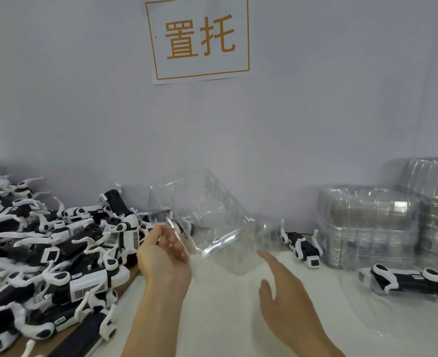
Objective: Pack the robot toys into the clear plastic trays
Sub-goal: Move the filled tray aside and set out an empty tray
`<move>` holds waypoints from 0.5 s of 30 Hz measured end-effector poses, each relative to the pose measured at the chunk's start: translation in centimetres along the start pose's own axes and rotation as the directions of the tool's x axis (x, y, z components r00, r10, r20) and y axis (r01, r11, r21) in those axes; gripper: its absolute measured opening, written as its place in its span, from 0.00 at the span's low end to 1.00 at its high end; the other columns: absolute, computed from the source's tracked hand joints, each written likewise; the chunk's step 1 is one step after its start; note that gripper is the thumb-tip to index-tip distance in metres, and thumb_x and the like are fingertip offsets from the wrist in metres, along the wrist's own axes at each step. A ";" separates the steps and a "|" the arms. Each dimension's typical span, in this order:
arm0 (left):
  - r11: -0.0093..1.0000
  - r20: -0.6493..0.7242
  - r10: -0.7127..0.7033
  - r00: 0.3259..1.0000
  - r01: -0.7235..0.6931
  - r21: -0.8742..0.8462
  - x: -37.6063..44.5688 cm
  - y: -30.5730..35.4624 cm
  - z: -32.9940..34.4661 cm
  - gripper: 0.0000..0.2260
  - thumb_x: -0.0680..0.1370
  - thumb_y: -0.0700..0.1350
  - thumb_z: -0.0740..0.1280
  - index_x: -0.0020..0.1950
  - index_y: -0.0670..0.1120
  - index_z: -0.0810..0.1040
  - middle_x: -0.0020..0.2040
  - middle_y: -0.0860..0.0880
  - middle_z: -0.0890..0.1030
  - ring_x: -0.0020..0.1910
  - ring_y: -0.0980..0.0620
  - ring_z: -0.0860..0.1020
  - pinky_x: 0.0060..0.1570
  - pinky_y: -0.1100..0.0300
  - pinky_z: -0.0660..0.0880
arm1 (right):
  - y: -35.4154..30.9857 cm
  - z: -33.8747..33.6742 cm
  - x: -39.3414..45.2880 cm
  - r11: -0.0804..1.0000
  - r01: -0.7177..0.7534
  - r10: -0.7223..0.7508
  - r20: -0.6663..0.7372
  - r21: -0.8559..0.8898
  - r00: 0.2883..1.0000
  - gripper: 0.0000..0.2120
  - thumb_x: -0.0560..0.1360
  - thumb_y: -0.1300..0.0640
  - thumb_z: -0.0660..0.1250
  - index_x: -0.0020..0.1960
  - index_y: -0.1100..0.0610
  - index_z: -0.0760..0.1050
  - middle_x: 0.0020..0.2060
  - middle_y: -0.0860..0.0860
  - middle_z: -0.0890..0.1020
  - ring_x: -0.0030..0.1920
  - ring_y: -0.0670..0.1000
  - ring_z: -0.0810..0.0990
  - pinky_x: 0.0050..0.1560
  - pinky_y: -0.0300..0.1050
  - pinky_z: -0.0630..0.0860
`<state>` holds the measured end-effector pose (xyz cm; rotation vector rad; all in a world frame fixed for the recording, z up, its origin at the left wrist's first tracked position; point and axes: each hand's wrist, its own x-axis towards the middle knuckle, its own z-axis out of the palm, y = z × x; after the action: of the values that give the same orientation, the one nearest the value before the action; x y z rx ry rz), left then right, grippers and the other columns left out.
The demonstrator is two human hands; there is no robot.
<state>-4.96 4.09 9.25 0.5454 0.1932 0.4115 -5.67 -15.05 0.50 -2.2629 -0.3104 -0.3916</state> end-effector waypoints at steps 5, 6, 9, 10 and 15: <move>0.906 0.079 -0.221 0.972 0.175 0.387 -0.2 -0.6 0.0 0.11 0.78 0.40 0.64 0.36 0.46 0.80 0.29 0.52 0.73 0.23 0.56 0.66 0.22 0.65 0.63 | -0.9 -2.9 1.3 0.657 -0.196 0.299 -0.013 0.728 0.954 0.10 0.80 0.51 0.64 0.59 0.41 0.77 0.56 0.46 0.83 0.57 0.51 0.81 0.56 0.47 0.76; 0.860 0.103 -0.264 0.959 0.186 0.475 -0.3 -0.9 -0.1 0.13 0.75 0.39 0.66 0.32 0.46 0.81 0.27 0.52 0.72 0.20 0.56 0.66 0.19 0.65 0.63 | -0.8 -3.6 1.4 0.518 -0.237 0.327 0.065 0.822 0.943 0.11 0.77 0.46 0.66 0.59 0.41 0.77 0.55 0.48 0.84 0.56 0.55 0.82 0.55 0.53 0.77; 0.718 0.150 -0.354 0.923 0.166 0.676 -0.3 -2.1 -0.5 0.16 0.74 0.38 0.65 0.26 0.47 0.78 0.25 0.51 0.66 0.19 0.54 0.62 0.18 0.67 0.59 | -0.4 -5.4 1.3 0.289 -0.297 0.334 0.195 0.910 0.922 0.15 0.71 0.41 0.69 0.57 0.41 0.80 0.53 0.54 0.85 0.52 0.62 0.85 0.50 0.58 0.80; 0.684 0.169 -0.354 0.920 0.132 0.718 -0.1 -2.5 -0.7 0.15 0.76 0.37 0.63 0.30 0.46 0.78 0.26 0.50 0.65 0.20 0.54 0.61 0.19 0.67 0.57 | -0.1 -5.7 1.4 0.258 -0.298 0.316 0.211 0.919 0.925 0.14 0.70 0.41 0.70 0.54 0.43 0.82 0.53 0.56 0.85 0.51 0.63 0.85 0.50 0.59 0.79; 0.529 0.218 -0.271 0.937 -0.044 0.848 1.4 -4.0 -2.1 0.09 0.82 0.40 0.59 0.44 0.42 0.76 0.25 0.53 0.67 0.21 0.55 0.62 0.22 0.65 0.62 | 0.2 -6.2 1.6 0.402 -0.254 0.267 0.152 0.880 0.952 0.30 0.63 0.40 0.74 0.64 0.41 0.75 0.54 0.55 0.84 0.46 0.57 0.85 0.44 0.54 0.82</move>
<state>-2.97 2.58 5.21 1.5711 0.0932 0.0481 -5.28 -19.75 4.86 -1.1831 -0.0894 -0.0188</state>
